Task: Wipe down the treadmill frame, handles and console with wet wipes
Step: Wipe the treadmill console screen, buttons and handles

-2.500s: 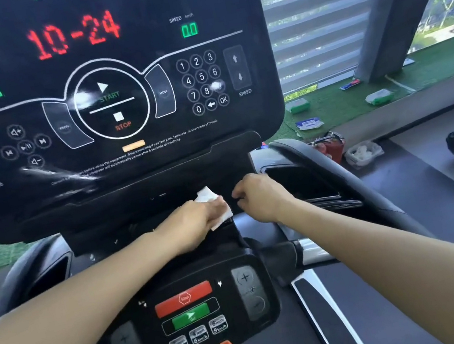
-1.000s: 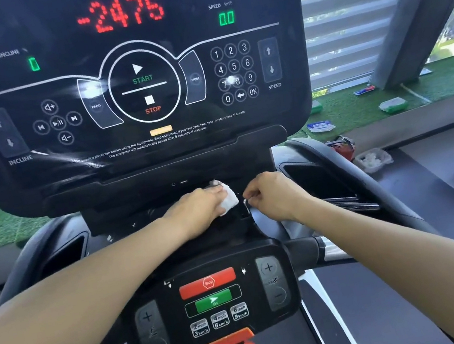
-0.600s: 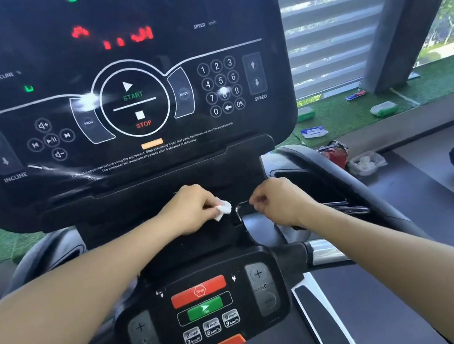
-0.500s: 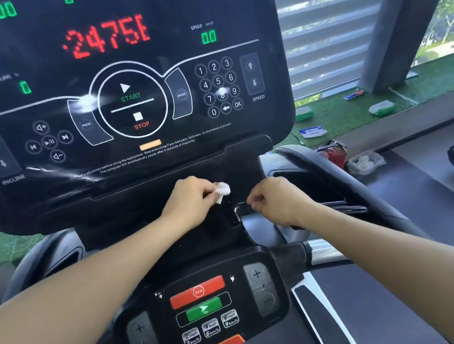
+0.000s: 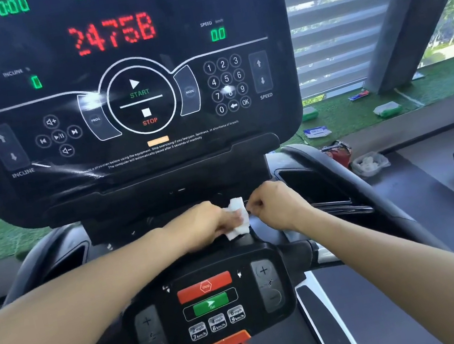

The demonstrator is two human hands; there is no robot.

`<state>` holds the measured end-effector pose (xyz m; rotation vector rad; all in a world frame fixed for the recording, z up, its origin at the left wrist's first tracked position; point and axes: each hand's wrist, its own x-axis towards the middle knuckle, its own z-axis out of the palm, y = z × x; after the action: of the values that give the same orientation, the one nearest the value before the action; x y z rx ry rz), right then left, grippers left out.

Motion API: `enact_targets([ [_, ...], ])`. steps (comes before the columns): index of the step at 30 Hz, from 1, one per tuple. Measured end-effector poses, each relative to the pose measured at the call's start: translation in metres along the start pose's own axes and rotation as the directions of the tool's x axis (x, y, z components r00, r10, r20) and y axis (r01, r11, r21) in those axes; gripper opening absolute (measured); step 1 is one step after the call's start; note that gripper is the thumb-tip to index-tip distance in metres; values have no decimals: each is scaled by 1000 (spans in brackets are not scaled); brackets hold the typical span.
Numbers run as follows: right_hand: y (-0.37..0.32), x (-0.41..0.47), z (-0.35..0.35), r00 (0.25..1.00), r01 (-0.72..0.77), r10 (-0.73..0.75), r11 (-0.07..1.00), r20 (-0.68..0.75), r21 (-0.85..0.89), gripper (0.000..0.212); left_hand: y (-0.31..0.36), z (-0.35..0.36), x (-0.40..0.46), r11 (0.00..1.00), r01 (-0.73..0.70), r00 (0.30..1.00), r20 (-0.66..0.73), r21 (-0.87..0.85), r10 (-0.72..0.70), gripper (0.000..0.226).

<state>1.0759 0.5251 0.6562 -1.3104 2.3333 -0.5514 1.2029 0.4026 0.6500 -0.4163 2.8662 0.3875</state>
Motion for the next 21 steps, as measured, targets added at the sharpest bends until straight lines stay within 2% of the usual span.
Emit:
enact_targets([
  [2,-1,1,0,1000,1,-1,1000,3,4,27,-12,4,-5,969,-183,983,64,167,175,47],
  [4,-3,2,-1,1000,15,-15,1000,9,8,27,-23,8,-8,906,-284,959,103,314,265,54],
  [7,-4,3,0,999,29,-29,1000,17,-1,26,-28,6,-10,911,-271,962,108,310,250,50],
  [9,-4,4,0,1000,19,-19,1000,17,-1,25,-23,2,-15,940,-284,959,65,189,277,49],
  [11,-3,5,0,1000,5,-5,1000,17,8,24,-22,2,-20,944,-300,948,154,137,279,38],
  [13,-4,6,0,1000,3,-3,1000,26,9,23,-27,-4,-22,938,-296,950,163,182,268,35],
  [16,-9,7,1,999,13,-13,1000,38,5,23,-37,-4,-21,882,-401,912,194,248,360,30],
  [18,-12,7,2,999,17,-17,1000,41,9,23,-39,-4,-22,906,-337,933,218,255,285,33],
  [21,-14,4,3,999,19,-20,1000,41,15,24,-48,1,-17,951,-190,980,104,245,169,69],
])
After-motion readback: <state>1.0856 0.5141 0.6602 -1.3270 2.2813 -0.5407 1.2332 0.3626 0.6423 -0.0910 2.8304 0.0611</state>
